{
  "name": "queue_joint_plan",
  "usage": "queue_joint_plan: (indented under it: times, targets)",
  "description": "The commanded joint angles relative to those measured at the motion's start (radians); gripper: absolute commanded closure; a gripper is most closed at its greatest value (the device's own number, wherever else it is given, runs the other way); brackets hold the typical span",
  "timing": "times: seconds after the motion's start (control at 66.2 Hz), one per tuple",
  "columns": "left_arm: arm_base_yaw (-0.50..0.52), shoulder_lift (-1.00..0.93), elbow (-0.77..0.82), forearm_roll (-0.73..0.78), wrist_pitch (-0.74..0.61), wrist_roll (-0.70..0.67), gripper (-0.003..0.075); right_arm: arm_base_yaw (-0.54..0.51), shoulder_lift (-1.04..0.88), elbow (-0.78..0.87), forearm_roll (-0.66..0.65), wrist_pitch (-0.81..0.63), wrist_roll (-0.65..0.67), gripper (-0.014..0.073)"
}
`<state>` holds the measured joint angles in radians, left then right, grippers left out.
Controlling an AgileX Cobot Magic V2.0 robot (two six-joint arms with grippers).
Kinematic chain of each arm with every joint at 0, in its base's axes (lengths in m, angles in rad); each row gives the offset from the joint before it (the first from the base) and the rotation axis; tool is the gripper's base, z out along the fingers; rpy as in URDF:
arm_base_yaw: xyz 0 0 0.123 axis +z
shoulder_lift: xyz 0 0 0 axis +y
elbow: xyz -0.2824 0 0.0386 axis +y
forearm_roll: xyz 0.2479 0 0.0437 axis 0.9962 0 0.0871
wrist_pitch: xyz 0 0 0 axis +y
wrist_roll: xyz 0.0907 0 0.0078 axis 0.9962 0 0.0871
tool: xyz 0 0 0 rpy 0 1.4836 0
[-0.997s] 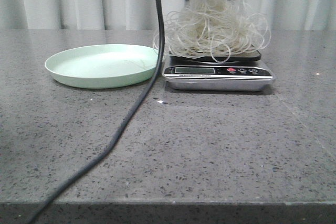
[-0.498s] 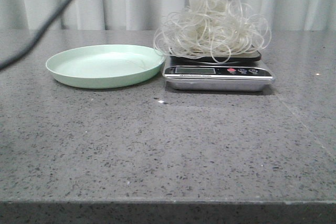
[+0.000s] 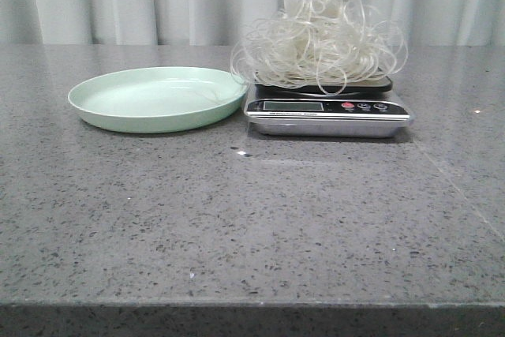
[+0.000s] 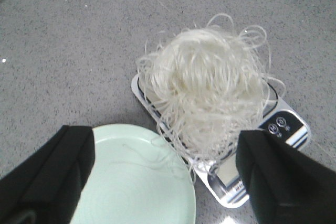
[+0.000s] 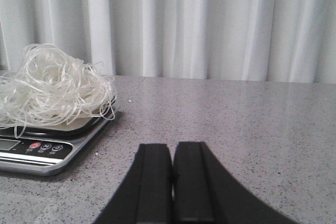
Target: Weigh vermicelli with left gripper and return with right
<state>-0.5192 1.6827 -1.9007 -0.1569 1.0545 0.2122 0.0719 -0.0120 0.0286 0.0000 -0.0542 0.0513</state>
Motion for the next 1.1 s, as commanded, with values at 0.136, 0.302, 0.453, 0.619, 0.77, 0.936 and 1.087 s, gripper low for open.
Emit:
queue_joint_plan:
  times: [0.136,0.302,0.453,0.619,0.77,0.936,1.087]
  targets:
    - [0.002,-0.332,0.371,-0.013,-0.294,0.002,0.0122,-0.007,-0.015,-0.009,-0.015,-0.076,-0.005,0.0428]
    - [0.002,-0.536,0.641,-0.013,-0.467,0.009,0.0123,-0.007,-0.015,-0.009,-0.015,-0.076,-0.005,0.0428]
    - [0.002,-0.736,0.888,-0.013,-0.631,0.009,0.0122,-0.007,-0.015,-0.009,-0.015,-0.076,-0.005,0.0428]
    - [0.002,-0.961,1.135,-0.015,-0.73,0.009,0.0122,-0.007,-0.015,-0.009,-0.015,-0.076,-0.005,0.0428]
    - [0.002,-1.14,1.291,-0.017,-0.742,0.009,0.0123,-0.007,-0.015,-0.009,-0.015,-0.076,-0.005,0.0428]
    - [0.002,-1.331,1.42,-0.037,-0.768,0.009,0.0125,-0.007,-0.014,-0.009,-0.015,-0.076,-0.005,0.0428]
    - [0.002,-1.474,1.486,-0.057,-0.768,0.009,0.0127,-0.007,-0.014,-0.009,-0.015,-0.076,-0.005,0.0428]
